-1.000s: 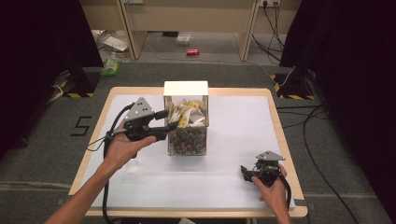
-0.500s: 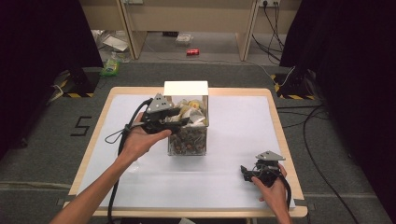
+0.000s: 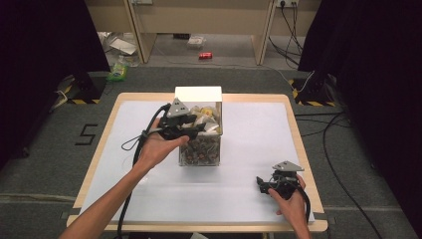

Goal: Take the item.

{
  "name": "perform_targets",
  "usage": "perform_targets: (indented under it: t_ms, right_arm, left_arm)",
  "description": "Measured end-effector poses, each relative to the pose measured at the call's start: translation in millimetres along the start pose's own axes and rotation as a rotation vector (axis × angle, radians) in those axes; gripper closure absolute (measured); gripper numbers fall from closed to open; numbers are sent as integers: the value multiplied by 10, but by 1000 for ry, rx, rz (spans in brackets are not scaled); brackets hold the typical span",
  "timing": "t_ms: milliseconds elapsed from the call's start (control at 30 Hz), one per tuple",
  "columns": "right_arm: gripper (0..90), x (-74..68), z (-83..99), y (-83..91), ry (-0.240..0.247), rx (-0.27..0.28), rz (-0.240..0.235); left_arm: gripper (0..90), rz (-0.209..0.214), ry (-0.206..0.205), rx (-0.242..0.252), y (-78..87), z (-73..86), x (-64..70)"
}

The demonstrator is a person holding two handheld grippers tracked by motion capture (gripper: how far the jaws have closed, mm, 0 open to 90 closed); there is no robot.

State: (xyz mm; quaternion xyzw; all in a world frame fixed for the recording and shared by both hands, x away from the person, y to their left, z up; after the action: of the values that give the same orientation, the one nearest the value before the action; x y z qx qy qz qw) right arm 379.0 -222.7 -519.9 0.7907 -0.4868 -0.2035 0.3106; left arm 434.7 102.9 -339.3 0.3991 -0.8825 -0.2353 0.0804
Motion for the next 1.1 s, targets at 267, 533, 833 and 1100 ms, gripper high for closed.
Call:
perform_targets:
  t_ms: [267,533,833,1100]
  right_arm:
    - [124,-1,0,0,-2,0,0]
    - [124,1,0,0,0,0,1]
    - [124,1,0,0,0,0,0]
    - [124,-1,0,0,-3,0,0]
  left_arm:
    - [667,-11,-13,-24,-13,23,-18]
    - [828,-17,-66,-32,26,40,-3]
    - [894,-7,-97,-32,82,33,9]
    - [895,11,-93,19,238,-89,-16]
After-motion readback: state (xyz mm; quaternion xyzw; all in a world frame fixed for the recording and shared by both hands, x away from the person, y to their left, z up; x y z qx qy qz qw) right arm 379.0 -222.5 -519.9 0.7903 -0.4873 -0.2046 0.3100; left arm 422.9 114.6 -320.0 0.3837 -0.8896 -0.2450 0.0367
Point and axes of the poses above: each handheld gripper's, and its own axes: y roughly backward along the jaws, z roughly out of its underside, x roughly to its right, the point moved 3 cm from there along -y, roughly forward along the jaws, and after that the axes turned 2 degrees about -z, right-handed, at the moved point
